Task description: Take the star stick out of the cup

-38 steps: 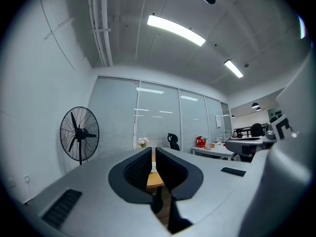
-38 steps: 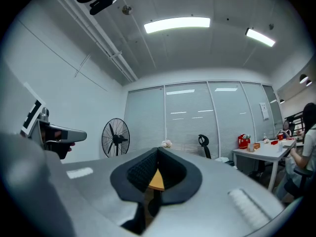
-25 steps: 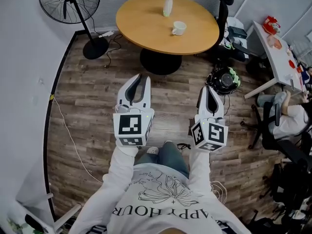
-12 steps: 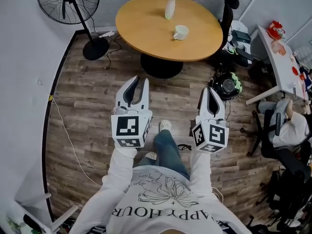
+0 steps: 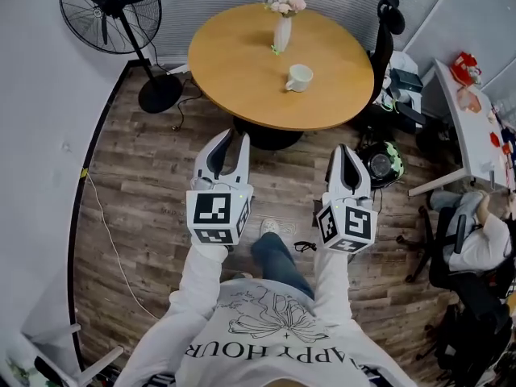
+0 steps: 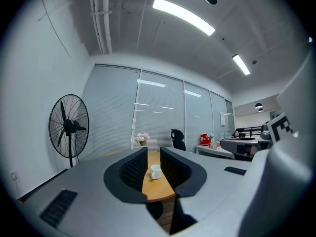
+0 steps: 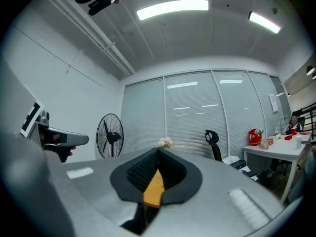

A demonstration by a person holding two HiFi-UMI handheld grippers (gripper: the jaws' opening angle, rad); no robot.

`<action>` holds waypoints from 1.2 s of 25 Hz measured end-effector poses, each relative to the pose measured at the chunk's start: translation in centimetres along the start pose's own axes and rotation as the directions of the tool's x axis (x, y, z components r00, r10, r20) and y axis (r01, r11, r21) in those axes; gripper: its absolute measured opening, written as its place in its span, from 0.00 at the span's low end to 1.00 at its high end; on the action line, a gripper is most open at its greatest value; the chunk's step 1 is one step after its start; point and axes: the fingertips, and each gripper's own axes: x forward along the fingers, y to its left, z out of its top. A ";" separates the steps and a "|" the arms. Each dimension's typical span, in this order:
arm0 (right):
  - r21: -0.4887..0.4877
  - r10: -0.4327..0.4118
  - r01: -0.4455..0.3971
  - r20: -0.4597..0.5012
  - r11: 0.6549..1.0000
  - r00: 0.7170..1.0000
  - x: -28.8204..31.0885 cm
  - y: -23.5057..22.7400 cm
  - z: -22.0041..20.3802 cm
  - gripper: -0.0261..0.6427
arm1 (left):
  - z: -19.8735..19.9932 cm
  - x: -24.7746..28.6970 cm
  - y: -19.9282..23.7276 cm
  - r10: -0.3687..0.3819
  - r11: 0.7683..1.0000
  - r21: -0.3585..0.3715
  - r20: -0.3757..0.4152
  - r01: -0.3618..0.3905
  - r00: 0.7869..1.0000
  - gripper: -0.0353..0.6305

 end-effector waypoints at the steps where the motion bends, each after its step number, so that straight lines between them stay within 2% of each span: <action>1: 0.000 0.006 -0.006 0.000 1.000 1.000 1.0 -0.6 0.1 0.05 | 0.1 1.1 -0.1 0.002 1.000 -0.001 -0.003 -0.002 1.000 0.15; 15: 0.014 0.075 -0.075 0.016 0.997 0.997 15.1 -8.0 0.7 0.05 | 1.4 15.9 -0.1 0.047 0.998 -0.039 -0.003 -0.047 0.999 0.15; 30: 0.029 0.099 -0.098 -0.032 0.995 0.995 21.6 -9.3 -1.9 0.05 | -0.6 22.8 2.1 0.055 0.996 -0.064 -0.061 -0.059 0.997 0.16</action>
